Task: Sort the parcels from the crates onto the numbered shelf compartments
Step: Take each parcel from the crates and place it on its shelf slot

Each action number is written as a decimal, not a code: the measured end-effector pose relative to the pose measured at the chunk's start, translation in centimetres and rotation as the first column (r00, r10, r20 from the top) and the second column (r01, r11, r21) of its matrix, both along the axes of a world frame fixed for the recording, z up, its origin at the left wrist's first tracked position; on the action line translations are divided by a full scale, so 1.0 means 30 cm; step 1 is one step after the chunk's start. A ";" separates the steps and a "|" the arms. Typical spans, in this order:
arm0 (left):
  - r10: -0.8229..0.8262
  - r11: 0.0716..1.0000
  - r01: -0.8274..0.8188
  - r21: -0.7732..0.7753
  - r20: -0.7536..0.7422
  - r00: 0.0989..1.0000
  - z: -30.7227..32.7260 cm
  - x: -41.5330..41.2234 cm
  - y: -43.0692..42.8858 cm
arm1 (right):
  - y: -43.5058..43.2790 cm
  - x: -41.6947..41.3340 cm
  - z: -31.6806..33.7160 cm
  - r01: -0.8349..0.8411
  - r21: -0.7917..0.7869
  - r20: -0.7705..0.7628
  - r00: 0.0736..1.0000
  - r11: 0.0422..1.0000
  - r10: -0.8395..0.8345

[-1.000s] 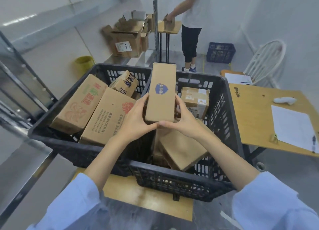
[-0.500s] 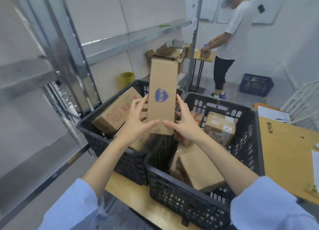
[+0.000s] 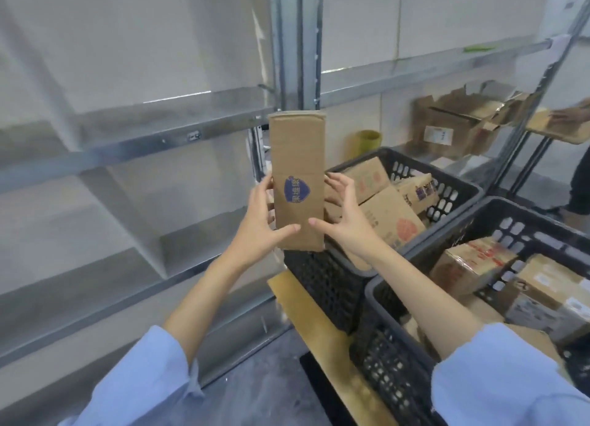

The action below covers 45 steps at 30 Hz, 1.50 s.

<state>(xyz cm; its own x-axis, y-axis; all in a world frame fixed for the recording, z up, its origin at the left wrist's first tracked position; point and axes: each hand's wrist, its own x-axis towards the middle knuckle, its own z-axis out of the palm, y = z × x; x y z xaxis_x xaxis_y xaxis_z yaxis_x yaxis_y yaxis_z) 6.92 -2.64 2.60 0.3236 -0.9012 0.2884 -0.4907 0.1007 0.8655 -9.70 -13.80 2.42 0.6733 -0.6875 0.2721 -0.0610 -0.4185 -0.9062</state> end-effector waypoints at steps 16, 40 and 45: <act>0.360 0.933 -0.361 0.002 -0.077 0.930 0.024 0.254 0.458 | 0.267 0.426 0.017 -0.270 -0.028 0.020 0.962 0.962 0.271; 0.480 0.865 -0.493 -0.092 -0.132 0.867 0.054 0.466 1.152 | 0.913 0.710 0.073 -0.488 -0.112 -0.028 0.872 0.866 0.488; 0.550 0.819 -0.560 -0.124 -0.106 0.828 0.057 0.472 1.258 | 1.013 0.754 0.094 -0.580 -0.137 -0.062 0.814 0.803 0.578</act>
